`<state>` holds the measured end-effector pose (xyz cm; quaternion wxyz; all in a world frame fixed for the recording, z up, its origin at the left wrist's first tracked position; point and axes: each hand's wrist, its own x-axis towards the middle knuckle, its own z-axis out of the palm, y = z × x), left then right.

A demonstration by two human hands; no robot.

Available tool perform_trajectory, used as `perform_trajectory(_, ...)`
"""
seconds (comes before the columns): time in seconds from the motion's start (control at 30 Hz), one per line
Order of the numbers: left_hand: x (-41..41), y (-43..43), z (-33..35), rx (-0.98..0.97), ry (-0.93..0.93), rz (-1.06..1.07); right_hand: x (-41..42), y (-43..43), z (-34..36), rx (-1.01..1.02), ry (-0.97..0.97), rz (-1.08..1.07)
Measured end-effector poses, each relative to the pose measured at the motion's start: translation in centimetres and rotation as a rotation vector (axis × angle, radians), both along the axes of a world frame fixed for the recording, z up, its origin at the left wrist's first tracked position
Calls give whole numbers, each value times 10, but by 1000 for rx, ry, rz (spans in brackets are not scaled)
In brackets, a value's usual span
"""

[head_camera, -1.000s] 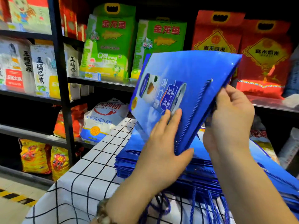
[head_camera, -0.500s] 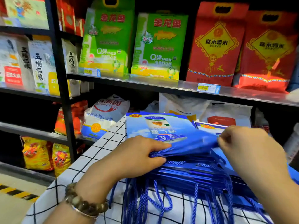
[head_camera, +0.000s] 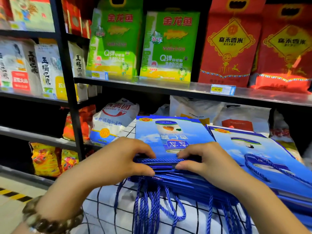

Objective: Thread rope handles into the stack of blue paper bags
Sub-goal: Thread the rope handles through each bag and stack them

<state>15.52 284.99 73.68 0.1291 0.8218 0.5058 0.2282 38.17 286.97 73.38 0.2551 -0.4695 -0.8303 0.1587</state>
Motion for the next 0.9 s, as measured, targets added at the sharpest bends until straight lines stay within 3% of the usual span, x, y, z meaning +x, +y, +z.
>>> perform_trajectory(0.2,7,-7,18,76,-128,65,3,2,3,-23,354,0)
perform_trajectory(0.37,33,14,36,103,-356,149,-5,-2,11,420,267,-158)
perform_trajectory(0.53,47,43,44,8,-568,169,-29,-11,25,24,155,29)
perform_trajectory(0.73,44,54,49,-57,-743,191,-42,-6,36,-68,55,47)
perform_trajectory(0.9,38,51,44,-184,-812,206,-43,1,45,-374,530,84)
